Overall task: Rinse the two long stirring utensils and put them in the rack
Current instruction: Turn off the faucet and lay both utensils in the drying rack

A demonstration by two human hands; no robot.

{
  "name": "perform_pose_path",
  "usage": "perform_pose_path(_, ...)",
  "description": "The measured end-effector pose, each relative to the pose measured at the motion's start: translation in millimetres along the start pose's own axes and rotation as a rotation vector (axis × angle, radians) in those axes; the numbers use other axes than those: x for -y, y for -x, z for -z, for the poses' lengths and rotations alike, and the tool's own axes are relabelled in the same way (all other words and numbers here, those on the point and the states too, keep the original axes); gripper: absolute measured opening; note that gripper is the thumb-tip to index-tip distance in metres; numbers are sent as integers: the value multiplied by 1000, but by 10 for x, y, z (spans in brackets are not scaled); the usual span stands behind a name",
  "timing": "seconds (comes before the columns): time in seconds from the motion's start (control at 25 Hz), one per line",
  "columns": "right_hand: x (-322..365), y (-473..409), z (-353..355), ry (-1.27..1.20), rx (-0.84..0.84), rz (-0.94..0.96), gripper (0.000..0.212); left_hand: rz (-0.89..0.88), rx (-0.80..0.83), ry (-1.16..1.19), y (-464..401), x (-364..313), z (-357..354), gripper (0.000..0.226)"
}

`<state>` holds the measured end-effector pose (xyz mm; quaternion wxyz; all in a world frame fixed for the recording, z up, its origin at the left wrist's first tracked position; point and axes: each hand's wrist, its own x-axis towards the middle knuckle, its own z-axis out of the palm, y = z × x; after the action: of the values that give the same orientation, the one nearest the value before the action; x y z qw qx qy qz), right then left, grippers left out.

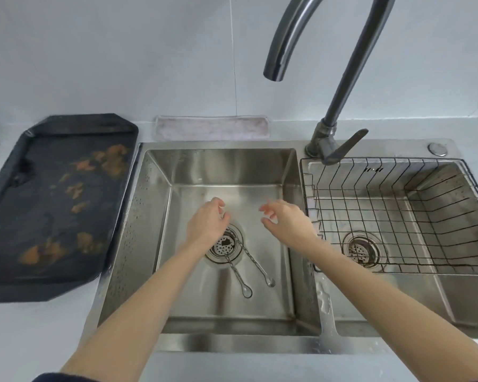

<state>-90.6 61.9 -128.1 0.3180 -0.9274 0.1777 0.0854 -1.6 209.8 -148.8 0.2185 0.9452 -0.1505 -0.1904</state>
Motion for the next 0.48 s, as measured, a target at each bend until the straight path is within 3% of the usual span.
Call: perform_pose_path(0.48, -98, -258, -687, 86, 255, -209, 29, 222, 249, 19, -34, 482, -543, 34)
